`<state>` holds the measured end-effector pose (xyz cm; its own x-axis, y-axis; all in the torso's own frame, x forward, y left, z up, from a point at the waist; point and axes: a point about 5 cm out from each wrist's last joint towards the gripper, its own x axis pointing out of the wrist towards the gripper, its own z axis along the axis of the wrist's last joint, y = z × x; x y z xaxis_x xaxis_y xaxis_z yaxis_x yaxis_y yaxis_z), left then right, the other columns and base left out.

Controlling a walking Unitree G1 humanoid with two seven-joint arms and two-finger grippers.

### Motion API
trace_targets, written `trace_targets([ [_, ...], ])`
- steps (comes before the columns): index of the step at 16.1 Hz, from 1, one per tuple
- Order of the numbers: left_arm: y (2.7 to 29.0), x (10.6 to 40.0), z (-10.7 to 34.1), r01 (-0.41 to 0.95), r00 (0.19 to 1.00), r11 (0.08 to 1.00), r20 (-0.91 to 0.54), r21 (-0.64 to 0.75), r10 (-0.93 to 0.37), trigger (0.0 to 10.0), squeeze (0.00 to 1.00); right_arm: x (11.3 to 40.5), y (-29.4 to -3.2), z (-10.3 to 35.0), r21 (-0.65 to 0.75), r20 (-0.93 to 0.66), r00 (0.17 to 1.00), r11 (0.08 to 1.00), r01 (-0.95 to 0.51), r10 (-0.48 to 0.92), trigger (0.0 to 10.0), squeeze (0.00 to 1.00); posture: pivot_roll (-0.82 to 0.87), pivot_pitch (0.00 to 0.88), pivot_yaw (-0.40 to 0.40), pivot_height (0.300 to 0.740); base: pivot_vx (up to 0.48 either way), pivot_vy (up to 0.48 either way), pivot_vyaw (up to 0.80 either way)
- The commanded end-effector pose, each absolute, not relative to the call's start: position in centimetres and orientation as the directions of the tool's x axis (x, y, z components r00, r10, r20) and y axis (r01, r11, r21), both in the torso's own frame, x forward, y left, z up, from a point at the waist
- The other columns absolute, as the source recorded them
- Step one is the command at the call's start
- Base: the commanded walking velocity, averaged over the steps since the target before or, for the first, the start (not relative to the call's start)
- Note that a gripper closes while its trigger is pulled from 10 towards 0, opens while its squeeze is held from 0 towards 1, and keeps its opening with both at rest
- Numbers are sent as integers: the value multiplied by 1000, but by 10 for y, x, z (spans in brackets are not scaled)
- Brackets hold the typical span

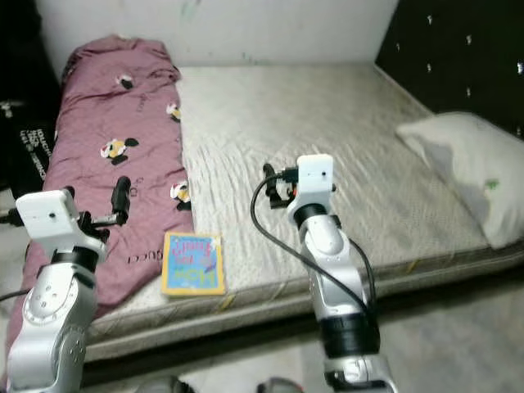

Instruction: Clean up the room

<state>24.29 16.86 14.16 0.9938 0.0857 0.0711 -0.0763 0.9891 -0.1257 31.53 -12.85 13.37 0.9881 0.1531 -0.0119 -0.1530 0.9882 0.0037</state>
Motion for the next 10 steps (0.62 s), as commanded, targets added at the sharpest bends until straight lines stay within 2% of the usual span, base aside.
trace_targets([
  [1, 168, 244, 145, -68, 993, 992, 94, -102, 78, 10000, 0, 317, -131, 138, 2, 1, 990, 990, -139, 139, 10000, 0, -7, 2, -56, 740, 0, 469, 0],
  [3, 171, 244, 144, -97, 989, 992, 100, -79, 105, 10000, 0, 318, -132, 138, -1, 3, 990, 990, -139, 139, 10000, 0, -9, 2, -58, 740, 0, 0, 0],
  [8, 165, 245, 147, -52, 990, 993, 121, -109, 65, 10000, 0, 318, -133, 138, -3, -1, 990, 990, -138, 138, 10000, 0, -14, 4, -61, 740, 0, 0, 0],
  [10, 165, 245, 148, -40, 990, 993, 128, -112, 54, 10000, 0, 318, -133, 138, -5, 0, 990, 990, -140, 140, 10000, 0, -15, 6, -62, 740, 281, 0, 0],
])
